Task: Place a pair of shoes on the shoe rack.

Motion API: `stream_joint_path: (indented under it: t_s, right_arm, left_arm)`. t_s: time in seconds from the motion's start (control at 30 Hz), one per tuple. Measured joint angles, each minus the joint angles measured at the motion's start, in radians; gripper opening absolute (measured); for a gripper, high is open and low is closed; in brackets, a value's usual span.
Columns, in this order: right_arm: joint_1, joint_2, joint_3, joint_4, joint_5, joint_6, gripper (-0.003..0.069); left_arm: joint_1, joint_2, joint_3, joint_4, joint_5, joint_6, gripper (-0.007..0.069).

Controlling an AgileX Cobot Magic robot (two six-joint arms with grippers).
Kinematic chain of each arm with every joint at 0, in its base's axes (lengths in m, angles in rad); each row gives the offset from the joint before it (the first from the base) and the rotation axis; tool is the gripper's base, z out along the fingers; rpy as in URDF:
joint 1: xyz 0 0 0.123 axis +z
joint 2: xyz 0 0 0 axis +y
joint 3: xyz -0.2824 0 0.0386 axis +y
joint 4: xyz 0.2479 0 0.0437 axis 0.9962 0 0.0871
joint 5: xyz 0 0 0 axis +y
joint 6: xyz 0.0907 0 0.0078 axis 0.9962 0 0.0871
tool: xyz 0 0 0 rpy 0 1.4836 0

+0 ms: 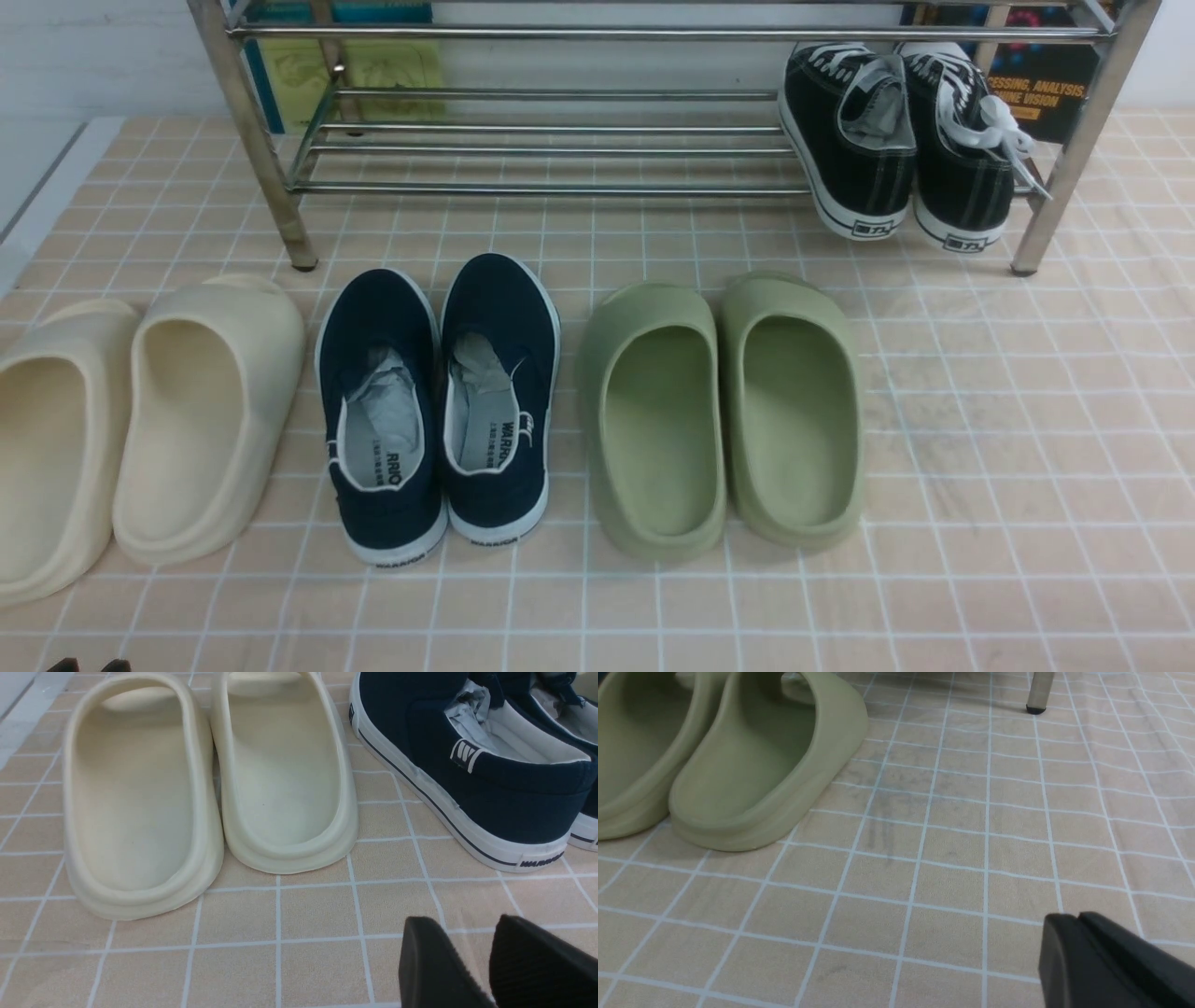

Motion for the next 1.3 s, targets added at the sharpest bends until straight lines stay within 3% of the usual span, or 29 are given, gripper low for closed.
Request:
stream_joint_path:
  t_s: [1.3]
  right_arm:
    - [0.000,0.000,0.000,0.000,0.001,-0.001,0.0008]
  left_arm:
    - [0.000,0.000,0.000,0.000,0.000,0.000,0.0240]
